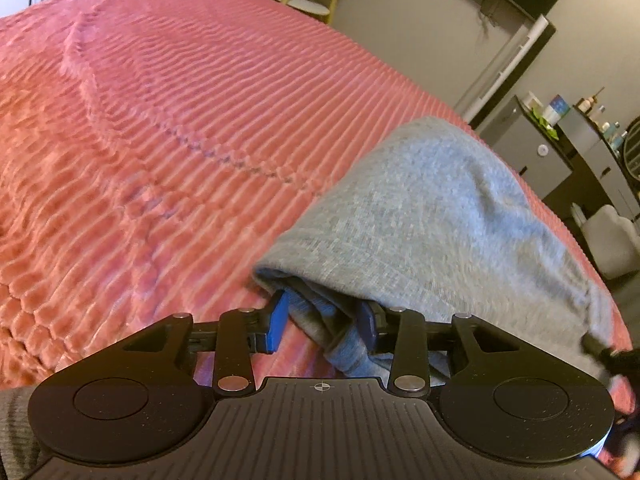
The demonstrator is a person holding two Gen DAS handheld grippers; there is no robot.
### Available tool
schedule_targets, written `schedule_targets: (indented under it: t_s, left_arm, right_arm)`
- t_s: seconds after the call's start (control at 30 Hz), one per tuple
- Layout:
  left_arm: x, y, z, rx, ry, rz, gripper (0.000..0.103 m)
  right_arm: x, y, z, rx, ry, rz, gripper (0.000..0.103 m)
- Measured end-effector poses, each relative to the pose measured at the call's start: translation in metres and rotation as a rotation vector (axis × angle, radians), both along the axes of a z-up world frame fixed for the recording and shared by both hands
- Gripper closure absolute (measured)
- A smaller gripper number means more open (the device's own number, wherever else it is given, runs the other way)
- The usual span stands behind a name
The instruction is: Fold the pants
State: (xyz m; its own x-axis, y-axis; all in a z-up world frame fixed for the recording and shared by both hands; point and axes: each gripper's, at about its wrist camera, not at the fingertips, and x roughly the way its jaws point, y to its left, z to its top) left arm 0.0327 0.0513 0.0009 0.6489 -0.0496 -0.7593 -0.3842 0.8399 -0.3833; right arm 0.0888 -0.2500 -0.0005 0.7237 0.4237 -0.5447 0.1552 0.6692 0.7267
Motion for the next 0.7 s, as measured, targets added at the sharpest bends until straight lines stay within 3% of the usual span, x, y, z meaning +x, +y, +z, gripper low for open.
schedule_targets:
  t_s: [0.1,0.23,0.43,0.57,0.7]
  left_arm:
    - [0.001,0.0,-0.001,0.001,0.003,-0.002,0.059]
    - [0.002,0.002,-0.001,-0.007,0.009,0.002,0.057]
    - [0.001,0.009,-0.003,-0.055,0.016,0.013,0.054]
    - [-0.001,0.013,-0.004,-0.114,0.011,0.002,0.053]
    - [-0.002,0.019,-0.008,-0.255,-0.006,-0.088,0.052]
  right_arm:
    - [-0.001,-0.007,-0.022,-0.024,0.048,-0.006,0.047]
    - [-0.004,-0.013,-0.031,0.034,0.009,0.001,0.039]
    - [-0.009,0.009,-0.027,-0.044,-0.071,0.109,0.004]
    - [-0.012,0.015,-0.028,-0.064,-0.091,0.111,0.004]
    - [-0.012,-0.002,-0.038,0.075,-0.078,0.078,0.004]
